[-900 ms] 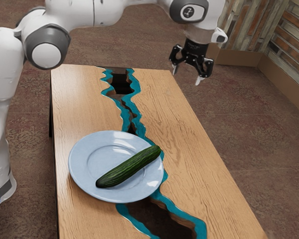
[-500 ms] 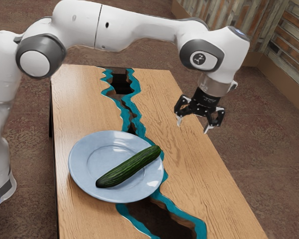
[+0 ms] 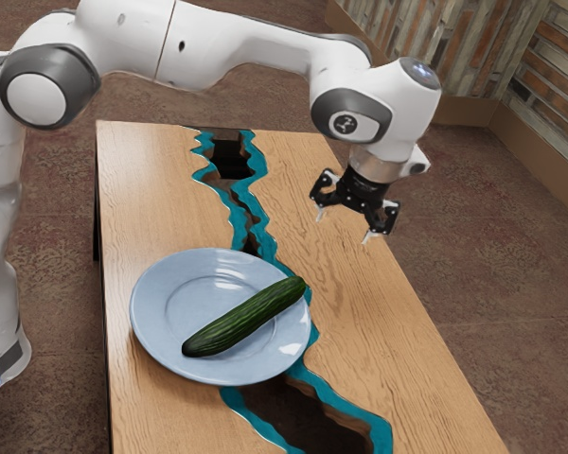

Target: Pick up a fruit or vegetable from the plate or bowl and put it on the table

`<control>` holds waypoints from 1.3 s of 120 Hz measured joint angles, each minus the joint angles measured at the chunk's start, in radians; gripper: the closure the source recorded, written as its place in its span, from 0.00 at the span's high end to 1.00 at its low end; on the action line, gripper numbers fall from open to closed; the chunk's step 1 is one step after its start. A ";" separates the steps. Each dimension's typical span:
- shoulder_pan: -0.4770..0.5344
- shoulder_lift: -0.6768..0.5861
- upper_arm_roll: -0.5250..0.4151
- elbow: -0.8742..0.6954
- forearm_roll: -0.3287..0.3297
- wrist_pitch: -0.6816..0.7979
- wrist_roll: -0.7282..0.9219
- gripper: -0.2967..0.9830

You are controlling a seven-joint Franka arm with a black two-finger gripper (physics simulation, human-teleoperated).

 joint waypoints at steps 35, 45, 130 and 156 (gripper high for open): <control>0.139 -0.293 -0.245 -0.405 0.012 0.220 0.156 0.77; 0.159 -0.347 -0.259 -0.479 -0.010 0.269 0.192 0.77; 0.354 -0.619 -0.599 -0.844 -0.264 0.521 0.252 0.76; 0.398 -0.615 -0.604 -0.866 -0.303 0.539 0.242 0.76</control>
